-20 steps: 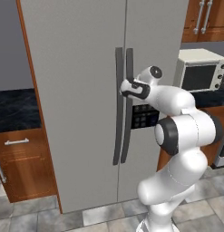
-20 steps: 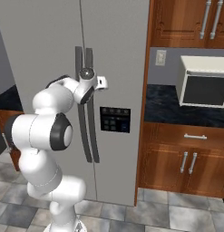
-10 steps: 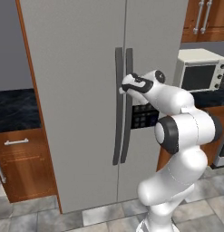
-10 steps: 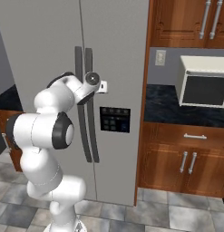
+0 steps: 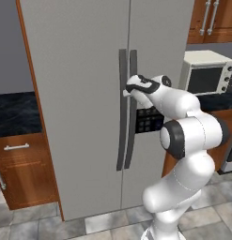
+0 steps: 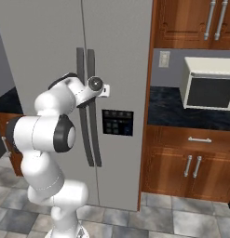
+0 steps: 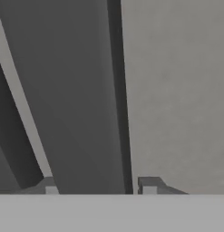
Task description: Open the freezer door, pick up the ice cube tray from the freezer, and place it on the dining counter.
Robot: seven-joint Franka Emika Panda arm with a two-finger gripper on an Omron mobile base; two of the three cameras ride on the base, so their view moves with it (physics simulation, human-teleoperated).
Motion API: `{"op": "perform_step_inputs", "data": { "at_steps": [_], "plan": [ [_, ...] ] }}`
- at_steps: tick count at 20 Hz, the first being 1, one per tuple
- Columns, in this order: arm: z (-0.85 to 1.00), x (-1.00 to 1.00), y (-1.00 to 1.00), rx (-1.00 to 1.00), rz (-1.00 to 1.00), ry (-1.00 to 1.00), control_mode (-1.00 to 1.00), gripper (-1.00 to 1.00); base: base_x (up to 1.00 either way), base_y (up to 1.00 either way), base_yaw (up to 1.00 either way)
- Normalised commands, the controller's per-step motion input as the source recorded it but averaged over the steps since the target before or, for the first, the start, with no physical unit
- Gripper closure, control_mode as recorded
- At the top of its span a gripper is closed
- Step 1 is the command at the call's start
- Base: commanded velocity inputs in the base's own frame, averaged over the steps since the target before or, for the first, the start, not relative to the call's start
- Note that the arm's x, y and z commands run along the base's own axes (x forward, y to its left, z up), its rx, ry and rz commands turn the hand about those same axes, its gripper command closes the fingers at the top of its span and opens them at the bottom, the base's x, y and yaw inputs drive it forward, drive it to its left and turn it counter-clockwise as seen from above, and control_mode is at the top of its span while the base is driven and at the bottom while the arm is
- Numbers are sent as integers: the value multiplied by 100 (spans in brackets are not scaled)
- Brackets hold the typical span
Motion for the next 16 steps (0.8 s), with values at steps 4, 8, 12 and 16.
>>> {"op": "perform_step_inputs", "data": {
  "at_steps": [4, 8, 12, 16],
  "plan": [
    [0, 1, 10, -6, 0, 2, -100, 100, 0, 0, 0],
    [16, -63, -4, -11, 0, 7, -100, 100, 0, 0, 0],
    [33, -83, -48, -3, 1, 2, -100, 100, 0, 0, 0],
    [30, -100, -80, 0, 0, 0, -100, 100, 0, 0, 0]
  ]
}}
